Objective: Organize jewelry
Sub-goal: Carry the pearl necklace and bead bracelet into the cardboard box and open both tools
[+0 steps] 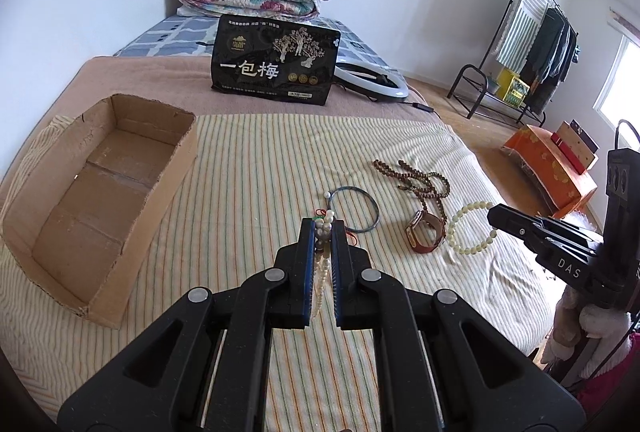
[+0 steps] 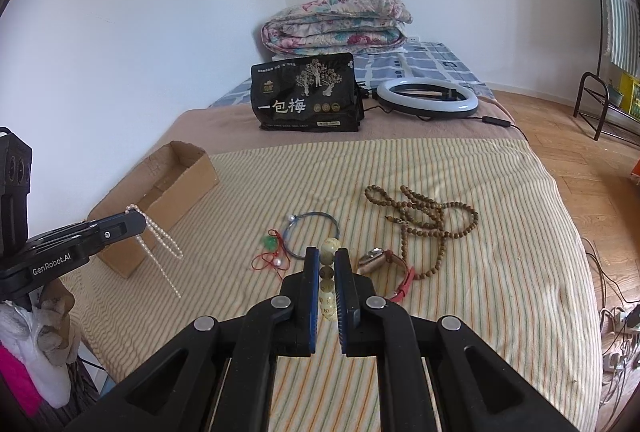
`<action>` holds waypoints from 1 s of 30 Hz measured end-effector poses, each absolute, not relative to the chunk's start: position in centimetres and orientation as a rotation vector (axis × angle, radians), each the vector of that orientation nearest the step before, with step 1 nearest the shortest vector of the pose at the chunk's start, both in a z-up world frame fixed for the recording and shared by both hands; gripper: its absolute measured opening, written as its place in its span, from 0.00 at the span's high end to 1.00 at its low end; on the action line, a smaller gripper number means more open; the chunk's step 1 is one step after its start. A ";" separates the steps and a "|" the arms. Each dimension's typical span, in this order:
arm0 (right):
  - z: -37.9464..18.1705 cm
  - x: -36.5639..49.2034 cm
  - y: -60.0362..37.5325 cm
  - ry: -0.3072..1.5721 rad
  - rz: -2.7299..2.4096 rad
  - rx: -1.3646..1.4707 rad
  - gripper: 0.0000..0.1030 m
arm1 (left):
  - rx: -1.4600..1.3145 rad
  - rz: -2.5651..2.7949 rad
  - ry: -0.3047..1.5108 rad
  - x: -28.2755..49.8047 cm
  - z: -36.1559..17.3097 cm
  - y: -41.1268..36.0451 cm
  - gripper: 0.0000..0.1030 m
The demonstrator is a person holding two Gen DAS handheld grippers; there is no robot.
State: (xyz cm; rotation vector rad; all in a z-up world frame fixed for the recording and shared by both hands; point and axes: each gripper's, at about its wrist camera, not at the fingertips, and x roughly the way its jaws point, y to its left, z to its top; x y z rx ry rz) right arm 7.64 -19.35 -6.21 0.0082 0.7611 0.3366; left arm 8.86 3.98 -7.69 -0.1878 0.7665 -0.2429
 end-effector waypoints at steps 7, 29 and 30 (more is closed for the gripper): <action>-5.6 8.1 -16.0 0.743 0.396 -0.010 0.95 | -0.182 -0.204 0.716 8.4 -5.7 6.1 0.95; -3.6 12.0 -6.6 0.687 0.563 -0.065 0.95 | -0.249 -0.013 0.625 8.6 -2.7 16.1 0.95; -3.5 12.3 -6.0 0.684 0.570 -0.073 0.95 | -0.256 -0.003 0.621 8.6 -2.6 16.5 0.95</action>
